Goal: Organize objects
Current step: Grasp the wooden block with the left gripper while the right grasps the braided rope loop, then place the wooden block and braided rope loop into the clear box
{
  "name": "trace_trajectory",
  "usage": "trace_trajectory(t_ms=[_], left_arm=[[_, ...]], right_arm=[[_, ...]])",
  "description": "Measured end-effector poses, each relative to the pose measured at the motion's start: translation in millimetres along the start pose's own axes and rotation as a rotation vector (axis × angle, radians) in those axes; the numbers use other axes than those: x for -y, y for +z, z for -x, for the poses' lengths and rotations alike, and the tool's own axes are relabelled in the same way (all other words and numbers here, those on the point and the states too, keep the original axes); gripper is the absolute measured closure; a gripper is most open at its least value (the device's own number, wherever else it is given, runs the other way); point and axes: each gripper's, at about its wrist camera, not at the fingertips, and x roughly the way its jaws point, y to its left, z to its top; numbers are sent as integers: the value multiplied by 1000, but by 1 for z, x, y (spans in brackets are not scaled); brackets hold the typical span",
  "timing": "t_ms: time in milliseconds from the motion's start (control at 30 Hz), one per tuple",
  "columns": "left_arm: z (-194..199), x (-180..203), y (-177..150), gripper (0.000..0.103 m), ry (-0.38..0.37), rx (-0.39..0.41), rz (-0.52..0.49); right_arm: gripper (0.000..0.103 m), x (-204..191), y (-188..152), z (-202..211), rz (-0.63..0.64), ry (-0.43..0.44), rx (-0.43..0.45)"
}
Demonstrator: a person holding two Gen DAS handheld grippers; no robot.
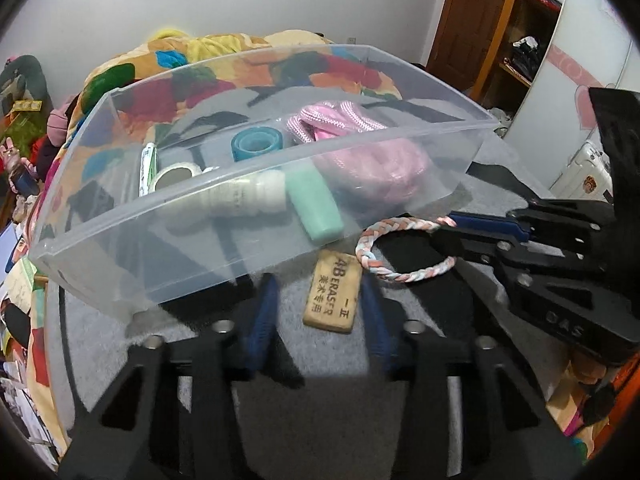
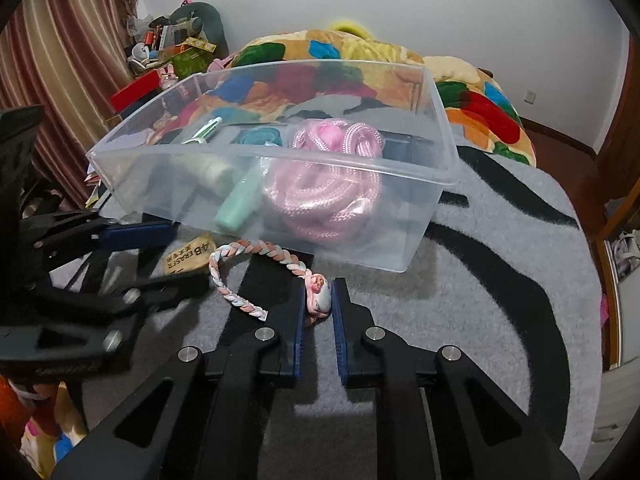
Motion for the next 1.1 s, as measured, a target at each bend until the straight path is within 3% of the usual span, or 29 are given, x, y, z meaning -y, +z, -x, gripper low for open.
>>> trace_trajectory(t_ms=[33, 67, 233, 433, 800, 967, 1100], left_arm=[[1, -1, 0, 78, -10, 4, -1], [2, -1, -2, 80, -17, 6, -3], [10, 1, -11, 80, -19, 23, -11], [32, -4, -19, 80, -32, 96, 24], [89, -24, 10, 80, 10, 277, 78], [82, -39, 32, 80, 32, 280, 114], [61, -51, 43, 80, 8, 235, 151]], right_arm=[[92, 0, -1, 1, -2, 7, 2], [92, 0, -3, 4, -5, 15, 6], [92, 1, -5, 19, -21, 48, 32], [92, -3, 2, 44, -21, 71, 95], [92, -12, 42, 73, -1, 89, 217], [92, -10, 68, 60, -9, 37, 233], [92, -4, 81, 33, -40, 35, 183]])
